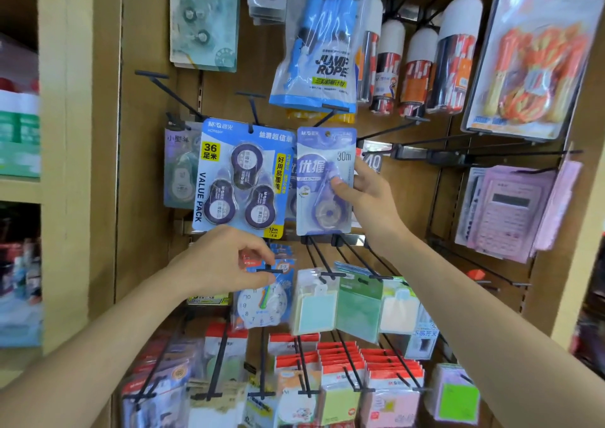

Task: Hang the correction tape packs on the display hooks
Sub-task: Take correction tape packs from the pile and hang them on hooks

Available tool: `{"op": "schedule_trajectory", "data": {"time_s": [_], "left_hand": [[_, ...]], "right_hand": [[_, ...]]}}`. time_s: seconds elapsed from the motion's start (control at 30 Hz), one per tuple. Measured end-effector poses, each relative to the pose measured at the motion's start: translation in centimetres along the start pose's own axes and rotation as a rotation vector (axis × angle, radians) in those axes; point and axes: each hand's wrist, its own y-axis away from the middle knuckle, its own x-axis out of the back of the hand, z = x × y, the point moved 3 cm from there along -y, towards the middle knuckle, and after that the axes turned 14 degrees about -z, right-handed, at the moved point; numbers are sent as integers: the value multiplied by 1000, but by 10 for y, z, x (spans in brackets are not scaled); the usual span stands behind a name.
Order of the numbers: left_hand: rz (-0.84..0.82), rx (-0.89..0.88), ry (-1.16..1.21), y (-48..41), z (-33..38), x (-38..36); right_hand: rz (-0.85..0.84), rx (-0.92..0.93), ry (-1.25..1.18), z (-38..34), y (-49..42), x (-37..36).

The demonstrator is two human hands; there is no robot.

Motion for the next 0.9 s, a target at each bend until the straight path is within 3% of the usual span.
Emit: {"op": "schedule_trajectory", "data": {"time_s": [0.2,0.33,0.47,0.57,0.67,0.9], "left_hand": [[-2,7,8,0,0,0],[9,0,19,2,4,1],[54,-9,-7,5,7,1],[127,-46,-36,9,10,1],[163,-88,-36,11,13,3],[165,-101,-69,14,16,2]], "right_hand": [[68,-21,-35,10,-1,0],[155,-66,75,21,-7,5],[240,-73,355,33,-10,5],[304,157,791,29,-4,-1],[193,326,1109,24,-2,-14],[55,126,1358,48,-19,-18]]}}
